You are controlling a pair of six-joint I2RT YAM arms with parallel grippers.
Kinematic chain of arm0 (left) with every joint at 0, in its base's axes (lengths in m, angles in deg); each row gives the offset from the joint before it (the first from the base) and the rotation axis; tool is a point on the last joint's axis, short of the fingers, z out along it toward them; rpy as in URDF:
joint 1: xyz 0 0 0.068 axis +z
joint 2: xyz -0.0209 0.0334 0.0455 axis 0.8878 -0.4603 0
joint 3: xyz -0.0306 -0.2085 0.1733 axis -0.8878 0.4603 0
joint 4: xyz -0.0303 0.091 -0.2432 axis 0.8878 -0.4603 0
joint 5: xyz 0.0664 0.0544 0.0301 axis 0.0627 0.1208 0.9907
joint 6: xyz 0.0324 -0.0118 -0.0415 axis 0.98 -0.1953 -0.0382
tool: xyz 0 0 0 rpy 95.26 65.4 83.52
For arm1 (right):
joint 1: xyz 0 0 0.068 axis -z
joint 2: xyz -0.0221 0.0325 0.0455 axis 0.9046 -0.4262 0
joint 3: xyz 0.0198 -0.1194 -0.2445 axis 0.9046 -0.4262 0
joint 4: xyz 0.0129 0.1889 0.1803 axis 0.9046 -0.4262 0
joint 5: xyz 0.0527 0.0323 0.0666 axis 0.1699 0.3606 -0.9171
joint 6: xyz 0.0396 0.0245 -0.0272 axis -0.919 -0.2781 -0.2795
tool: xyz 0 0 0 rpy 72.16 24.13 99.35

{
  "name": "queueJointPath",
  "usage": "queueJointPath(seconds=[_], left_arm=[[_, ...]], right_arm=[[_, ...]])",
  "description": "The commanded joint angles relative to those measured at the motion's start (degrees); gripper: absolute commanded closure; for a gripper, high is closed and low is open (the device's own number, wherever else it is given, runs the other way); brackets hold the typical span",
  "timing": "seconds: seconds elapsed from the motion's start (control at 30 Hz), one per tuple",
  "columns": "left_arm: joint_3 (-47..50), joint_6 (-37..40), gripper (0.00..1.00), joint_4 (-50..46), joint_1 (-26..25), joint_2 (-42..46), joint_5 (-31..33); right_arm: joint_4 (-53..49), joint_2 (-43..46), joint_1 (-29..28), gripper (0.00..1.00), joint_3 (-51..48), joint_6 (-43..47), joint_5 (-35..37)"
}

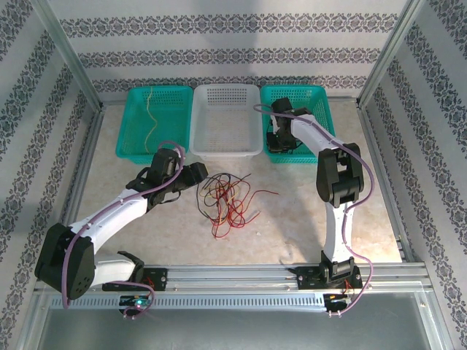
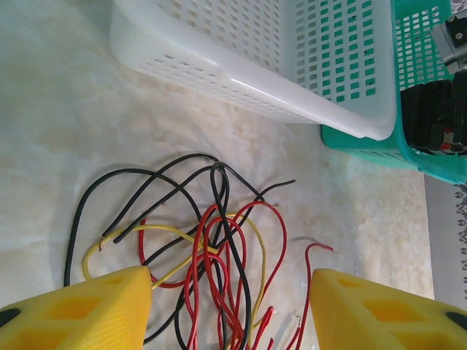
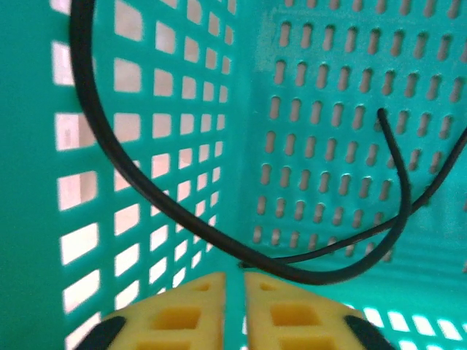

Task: Untangle the cables

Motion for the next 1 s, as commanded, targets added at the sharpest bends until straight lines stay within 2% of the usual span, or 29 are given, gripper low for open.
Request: queueJointPath(seconds=[0.0,0.1,0.27,0.33,0.5,0.67,0.87,0.97], left_arm=[[-1.63,0.32,0.39,-1.71,-0.3,0.04,-0.23],[-1.99,0.27,0.36,-1.78,-1.67,-1.17,0.25],[-2.41,0.24,0.32,-1.4,-5.24,-3.99,0.6],[-2.63,0.15,0.32,-1.25,-6.6,-5.54,0.6],[-4.2,0.72,0.35,-1.67,-9.72,-9.61,0.08],[-6.18,1.13,0.43,-2.62,-11.25,-13.58,0.15],[-9.45,3.49,0.53,-4.86,-13.02,-18.39,0.66],[-10.32,4.52,0.67,-5.41,-13.32,-19.0,1.68]], right_arm=[[-0.42,2.79,-0.59,0.72,-0.03,0.54,2.45],[-1.08,3.79,-0.55,0.58,2.61,0.36,3.37],[-2.11,6.82,-0.71,0.52,6.62,-1.0,6.31],[-2.51,8.73,-0.92,0.43,7.38,-1.97,7.75],[-2.79,16.46,-3.57,0.42,5.45,-4.06,12.42],[0.13,27.84,-8.01,0.42,-2.59,-7.65,16.09],[8.55,42.73,-10.89,0.44,-18.56,-15.7,11.78],[13.55,49.63,-12.0,0.44,-26.74,-20.05,10.62]])
